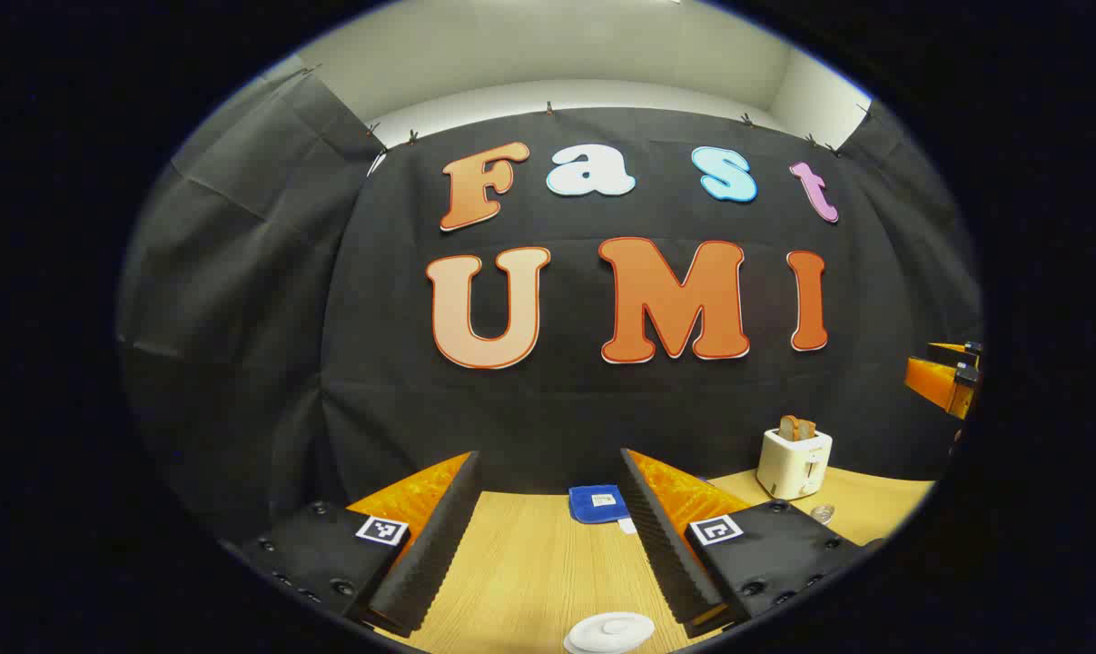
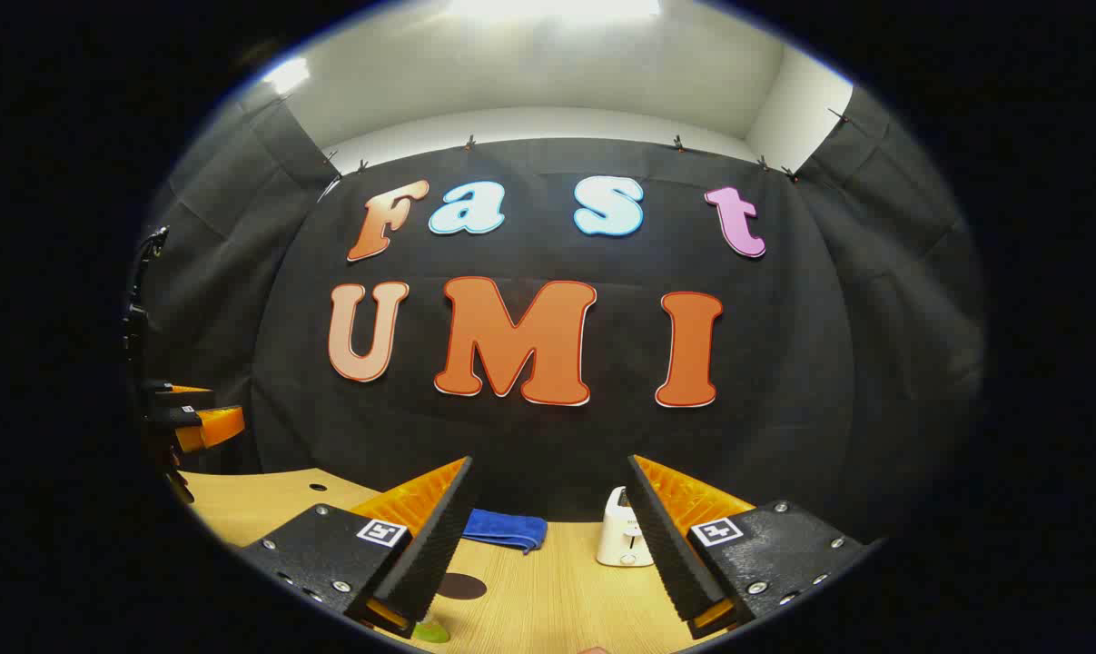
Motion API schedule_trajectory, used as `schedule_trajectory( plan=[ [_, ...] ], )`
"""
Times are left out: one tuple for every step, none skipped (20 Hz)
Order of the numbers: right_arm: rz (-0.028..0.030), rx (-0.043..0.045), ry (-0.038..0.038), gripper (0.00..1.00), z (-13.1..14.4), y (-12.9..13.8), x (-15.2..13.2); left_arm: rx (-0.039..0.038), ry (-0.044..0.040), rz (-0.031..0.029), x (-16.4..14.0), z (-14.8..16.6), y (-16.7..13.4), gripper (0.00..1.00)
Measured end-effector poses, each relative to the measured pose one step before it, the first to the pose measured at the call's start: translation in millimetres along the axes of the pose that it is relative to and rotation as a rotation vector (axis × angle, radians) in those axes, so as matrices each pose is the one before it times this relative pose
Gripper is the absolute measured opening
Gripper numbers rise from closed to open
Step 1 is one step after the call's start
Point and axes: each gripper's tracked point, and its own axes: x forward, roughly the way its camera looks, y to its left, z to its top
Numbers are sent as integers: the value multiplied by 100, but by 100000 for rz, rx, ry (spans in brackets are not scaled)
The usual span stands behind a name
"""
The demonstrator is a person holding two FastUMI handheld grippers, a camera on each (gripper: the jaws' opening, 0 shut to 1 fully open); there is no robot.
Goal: Open the teacup lid with one hand, grasp the water bottle and pour water into the teacup with the other hand; after pouring, place the water bottle on the coaster and then close the teacup lid.
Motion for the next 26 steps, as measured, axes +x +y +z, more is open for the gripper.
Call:
schedule_trajectory(
  plan=[
    [361,-236,-98,98,101,100,-28,360,-750,826,40,376,133,96],
    [390,-72,-291,98,87,31,16,-163,-910,508,14,314,66,96],
    [561,-27,-771,98,191,102,-90,-1102,-1014,33,80,329,-130,96],
    [349,111,-1016,98,122,83,-19,-1367,-331,-561,121,156,-420,96],
    [80,103,-750,98,114,34,-64,-566,51,-1045,128,29,-513,96],
    [195,-33,-670,98,105,50,14,279,659,-870,57,-65,-410,96],
    [173,-7,-426,98,165,53,-25,515,241,-128,31,47,-192,96],
    [581,-451,-227,98,270,218,63,674,-175,284,50,268,113,96],
    [410,-378,-254,98,183,97,-7,774,-326,603,9,362,116,96],
    [363,-455,-191,98,226,148,94,214,-451,647,20,347,135,96],
    [201,-314,-303,98,108,47,22,-306,-302,533,49,373,131,96],
    [80,-63,24,98,26,43,45,-457,-122,630,130,343,191,96],
    [528,343,107,98,-56,118,-13,-482,268,786,51,310,170,96],
    [1058,491,181,98,67,109,60,-228,-379,377,-114,425,113,96],
    [1044,384,793,98,-123,98,-86,265,-620,131,9,460,22,96],
    [977,-12,792,98,-124,100,-26,956,-432,173,-153,158,29,96],
    [412,-334,764,98,-166,1,-98,332,-102,-294,-202,7,-31,96],
    [223,-416,405,98,-368,185,-79,-409,330,-1067,-96,-197,-268,96],
    [-192,-283,401,98,-267,207,-72,-730,372,-1134,-15,-308,-129,96],
    [38,-108,530,98,-389,390,137,-625,668,-989,-21,-347,-99,96],
    [232,350,403,98,-235,317,101,-297,486,-770,-76,-480,11,96],
    [841,410,373,98,-395,287,98,186,888,-615,-63,-521,-97,96],
    [878,367,581,98,-398,262,-64,730,722,-445,-51,-544,-65,96],
    [571,214,1012,98,-565,52,-202,754,828,-229,-107,-588,-113,96],
    [474,208,951,98,-501,135,-161,891,883,-611,-2,-639,-235,96],
    [1263,193,1092,98,-695,233,-114,936,811,-753,-55,-670,-346,96]
  ],
)
